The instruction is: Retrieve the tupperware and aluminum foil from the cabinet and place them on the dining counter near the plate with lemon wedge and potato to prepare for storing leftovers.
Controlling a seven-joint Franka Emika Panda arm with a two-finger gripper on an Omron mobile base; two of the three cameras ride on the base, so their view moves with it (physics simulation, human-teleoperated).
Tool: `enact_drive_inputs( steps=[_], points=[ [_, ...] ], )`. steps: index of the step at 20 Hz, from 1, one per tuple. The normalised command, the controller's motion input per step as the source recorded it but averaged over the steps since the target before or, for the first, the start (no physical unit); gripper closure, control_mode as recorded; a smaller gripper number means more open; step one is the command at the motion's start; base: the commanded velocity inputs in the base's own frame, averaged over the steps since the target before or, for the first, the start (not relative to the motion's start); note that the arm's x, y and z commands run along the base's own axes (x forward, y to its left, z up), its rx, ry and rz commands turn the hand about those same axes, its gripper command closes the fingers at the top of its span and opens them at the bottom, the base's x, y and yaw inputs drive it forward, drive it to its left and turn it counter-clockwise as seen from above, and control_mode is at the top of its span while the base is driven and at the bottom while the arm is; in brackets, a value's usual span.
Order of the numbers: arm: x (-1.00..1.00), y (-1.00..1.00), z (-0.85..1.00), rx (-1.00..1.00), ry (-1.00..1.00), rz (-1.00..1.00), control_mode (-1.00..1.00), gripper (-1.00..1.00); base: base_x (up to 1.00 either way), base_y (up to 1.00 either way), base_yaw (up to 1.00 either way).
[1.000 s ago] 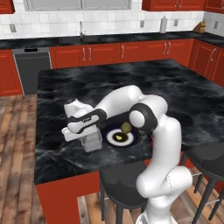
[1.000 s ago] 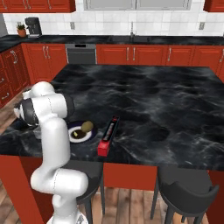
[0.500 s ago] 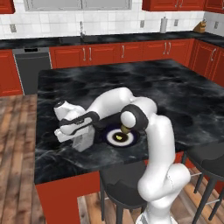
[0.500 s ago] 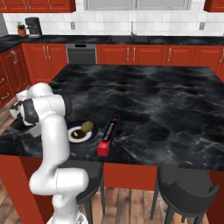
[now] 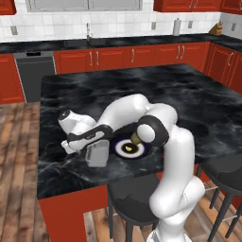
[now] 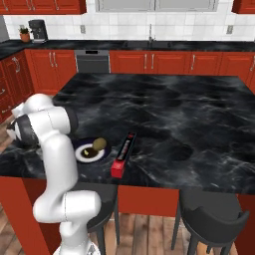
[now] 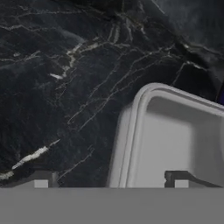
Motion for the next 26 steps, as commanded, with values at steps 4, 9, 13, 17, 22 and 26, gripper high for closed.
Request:
enact_drive_inputs(
  steps=[4,9,13,17,22,26],
  points=[
    [-0.32,-0.04,0.69,0.0,-0.27,0.0,-1.0,-1.0,0.0,0.0,0.0],
    [-0.73,-0.01,0.87,0.0,-0.28,0.0,-1.0,-1.0,0.0,0.0,0.0],
    [-0.89,-0.35,0.76,0.0,-0.29,0.0,-1.0,-1.0,0.0,0.0,0.0],
    [-0.86,-0.63,0.74,0.02,-0.27,-0.01,-1.0,-1.0,0.0,0.0,0.0],
    [-0.73,-0.72,0.67,0.06,-0.22,0.0,-1.0,-1.0,0.0,0.0,0.0],
    [-0.54,-0.71,0.81,0.06,-0.19,0.01,-1.0,-1.0,0.0,0.0,0.0]
  ],
)
